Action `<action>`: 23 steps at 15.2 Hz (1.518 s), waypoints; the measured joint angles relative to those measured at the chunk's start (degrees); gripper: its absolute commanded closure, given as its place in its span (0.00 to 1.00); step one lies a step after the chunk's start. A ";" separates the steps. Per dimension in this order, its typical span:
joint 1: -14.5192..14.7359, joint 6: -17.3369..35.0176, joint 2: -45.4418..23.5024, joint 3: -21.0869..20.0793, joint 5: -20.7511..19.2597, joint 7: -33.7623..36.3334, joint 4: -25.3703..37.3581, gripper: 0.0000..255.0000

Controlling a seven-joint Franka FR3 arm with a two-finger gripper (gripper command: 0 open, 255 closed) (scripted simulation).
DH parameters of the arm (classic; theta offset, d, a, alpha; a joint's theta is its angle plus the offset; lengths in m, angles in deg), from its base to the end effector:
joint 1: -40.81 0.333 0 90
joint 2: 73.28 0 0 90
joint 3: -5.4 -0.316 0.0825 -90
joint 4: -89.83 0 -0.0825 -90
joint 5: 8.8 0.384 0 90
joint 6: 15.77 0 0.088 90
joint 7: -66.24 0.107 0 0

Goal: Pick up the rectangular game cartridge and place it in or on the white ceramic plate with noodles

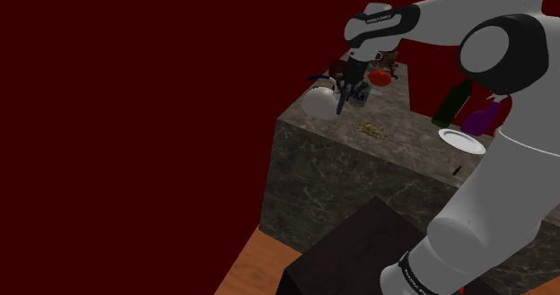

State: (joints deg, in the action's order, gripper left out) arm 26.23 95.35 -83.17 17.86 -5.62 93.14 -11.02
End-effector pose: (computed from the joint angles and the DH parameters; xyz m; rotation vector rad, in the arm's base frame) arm 0.5500 -0.2687 0.4672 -2.7750 1.4408 -0.0172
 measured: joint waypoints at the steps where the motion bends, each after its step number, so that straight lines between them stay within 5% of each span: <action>1: 0.00 -0.79 0.07 0.01 -0.03 0.04 0.73 1.00; 6: -0.37 -4.21 0.84 0.32 -0.21 -0.44 3.36 1.00; 18: -8.37 -7.84 3.92 6.71 -0.19 -14.60 3.57 1.00; 23: -8.94 -5.06 4.15 7.18 -0.16 -15.89 0.51 1.00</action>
State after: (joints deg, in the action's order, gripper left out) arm 17.29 90.29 -79.02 25.04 -5.79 77.25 -10.50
